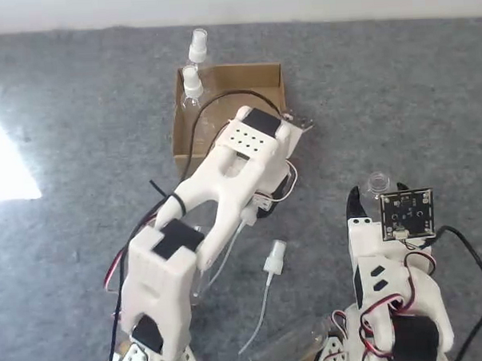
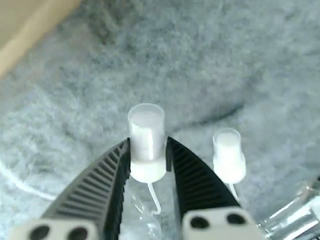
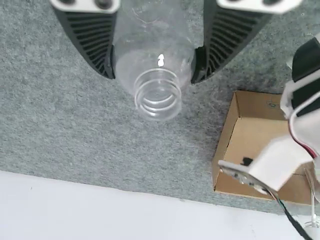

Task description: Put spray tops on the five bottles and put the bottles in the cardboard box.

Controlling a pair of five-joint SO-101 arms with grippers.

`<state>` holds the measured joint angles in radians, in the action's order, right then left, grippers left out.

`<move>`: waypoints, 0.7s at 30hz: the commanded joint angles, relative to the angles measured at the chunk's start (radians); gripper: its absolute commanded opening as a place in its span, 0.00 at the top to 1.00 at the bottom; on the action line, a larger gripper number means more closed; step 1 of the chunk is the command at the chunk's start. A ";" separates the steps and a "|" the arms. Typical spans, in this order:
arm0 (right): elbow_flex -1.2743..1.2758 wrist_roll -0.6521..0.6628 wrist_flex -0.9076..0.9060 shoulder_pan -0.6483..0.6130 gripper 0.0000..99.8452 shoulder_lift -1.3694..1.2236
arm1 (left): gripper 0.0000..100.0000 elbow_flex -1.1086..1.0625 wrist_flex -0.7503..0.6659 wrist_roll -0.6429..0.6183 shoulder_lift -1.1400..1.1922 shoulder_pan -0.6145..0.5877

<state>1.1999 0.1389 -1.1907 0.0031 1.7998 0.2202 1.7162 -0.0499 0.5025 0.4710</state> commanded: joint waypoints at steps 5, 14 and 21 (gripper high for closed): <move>-0.060 -0.003 0.005 0.012 0.91 0.012 | 0.99 -0.076 0.034 -0.003 -0.299 0.008; -0.057 -0.003 0.025 0.012 0.91 0.008 | 0.99 -0.294 -0.127 -0.002 -0.582 0.008; -0.057 -0.005 0.025 0.002 0.91 0.001 | 0.99 -0.452 -0.219 -0.009 -0.801 -0.002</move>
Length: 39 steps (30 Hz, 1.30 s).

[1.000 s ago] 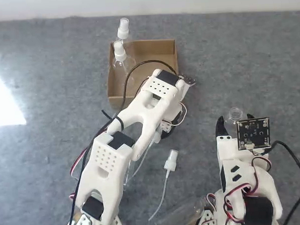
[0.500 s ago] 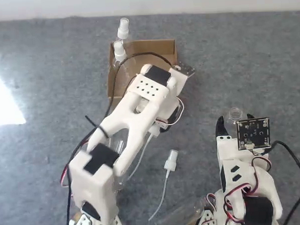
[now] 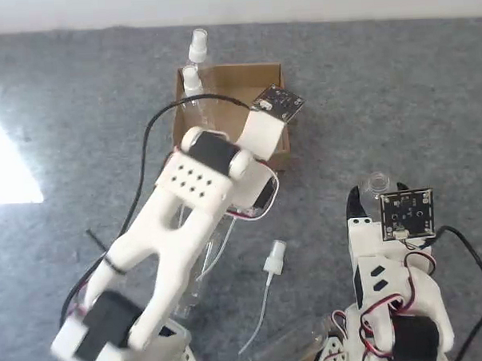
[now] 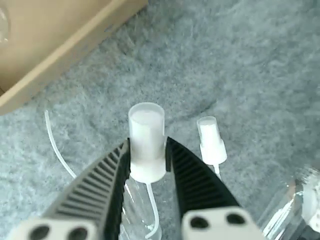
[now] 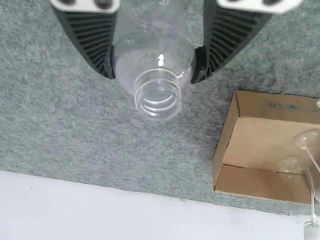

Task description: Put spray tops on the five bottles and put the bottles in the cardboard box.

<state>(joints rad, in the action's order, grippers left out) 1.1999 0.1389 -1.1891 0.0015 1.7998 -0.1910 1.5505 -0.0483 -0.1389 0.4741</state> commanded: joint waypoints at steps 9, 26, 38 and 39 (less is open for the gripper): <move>-0.040 0.026 0.018 -0.156 0.91 -0.001 | 0.99 -0.236 -0.184 -0.012 -0.419 -0.005; 0.031 0.089 0.033 -0.496 0.91 -0.002 | 0.99 -0.309 -0.245 -0.098 -0.667 -0.219; 0.041 0.089 0.134 -0.572 0.91 -0.004 | 0.99 -0.378 -0.301 -0.100 -0.896 -0.330; 0.041 0.089 0.142 -0.579 0.91 -0.004 | 0.99 -0.394 -0.315 -0.104 -0.913 -0.331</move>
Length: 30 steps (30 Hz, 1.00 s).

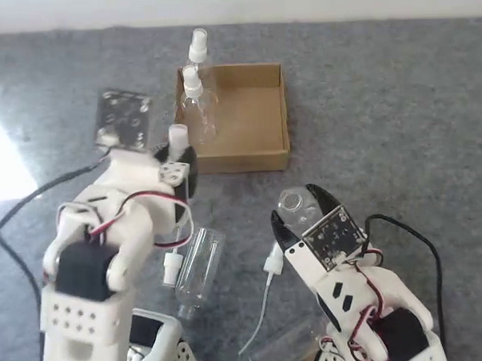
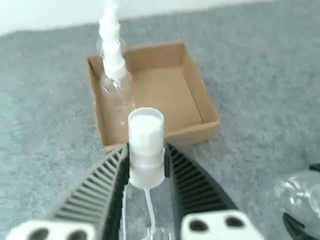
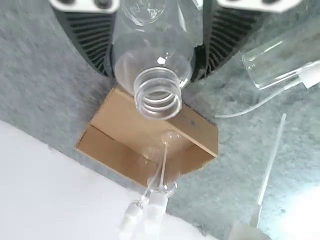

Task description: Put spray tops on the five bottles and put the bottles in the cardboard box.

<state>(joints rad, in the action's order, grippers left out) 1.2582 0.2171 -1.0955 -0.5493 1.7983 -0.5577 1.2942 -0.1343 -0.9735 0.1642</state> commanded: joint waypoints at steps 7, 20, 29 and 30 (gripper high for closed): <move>-0.018 0.008 0.134 -0.091 0.91 -0.002 | 0.99 -0.099 -0.110 -0.052 -0.226 -0.021; -0.209 0.003 0.303 -0.143 0.91 -0.377 | 0.99 -0.208 -0.178 -0.054 -0.361 -0.023; -0.318 -0.078 0.329 -0.143 0.91 -0.677 | 0.99 -0.242 -0.180 -0.054 -0.445 -0.080; -0.318 -0.080 0.332 -0.143 0.91 -0.688 | 0.99 -0.242 -0.180 -0.054 -0.451 -0.094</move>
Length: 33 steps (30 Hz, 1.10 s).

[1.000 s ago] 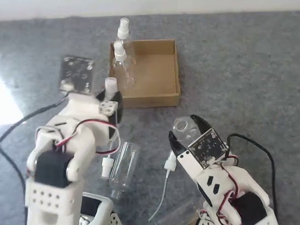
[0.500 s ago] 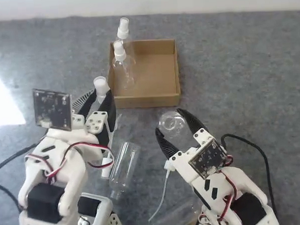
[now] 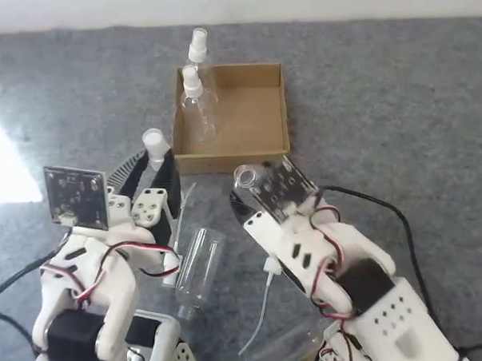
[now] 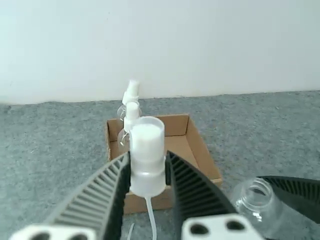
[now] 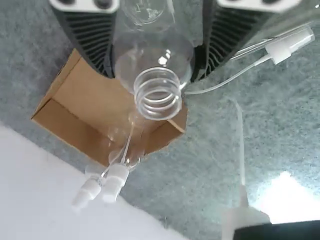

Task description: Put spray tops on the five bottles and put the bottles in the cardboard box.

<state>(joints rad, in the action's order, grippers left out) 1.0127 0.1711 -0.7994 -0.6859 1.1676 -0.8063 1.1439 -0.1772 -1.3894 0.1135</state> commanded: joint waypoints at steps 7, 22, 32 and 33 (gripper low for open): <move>-0.041 -0.038 0.058 -0.012 0.91 -0.108 | 0.99 0.002 -0.051 -0.080 -0.081 -0.109; 0.095 -0.034 0.119 -0.056 0.91 -0.096 | 0.99 -0.024 -0.146 -0.083 -0.207 -0.146; 0.120 -0.034 0.120 -0.053 0.91 -0.091 | 0.99 -0.039 -0.262 -0.161 -0.207 -0.140; 0.121 -0.034 0.120 -0.051 0.91 -0.091 | 0.99 -0.039 -0.275 -0.161 -0.207 -0.140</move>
<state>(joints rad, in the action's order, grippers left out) 1.1477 0.1450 -0.6905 -0.7350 1.0618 -0.8600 0.9275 -0.3122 -1.5934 -0.0292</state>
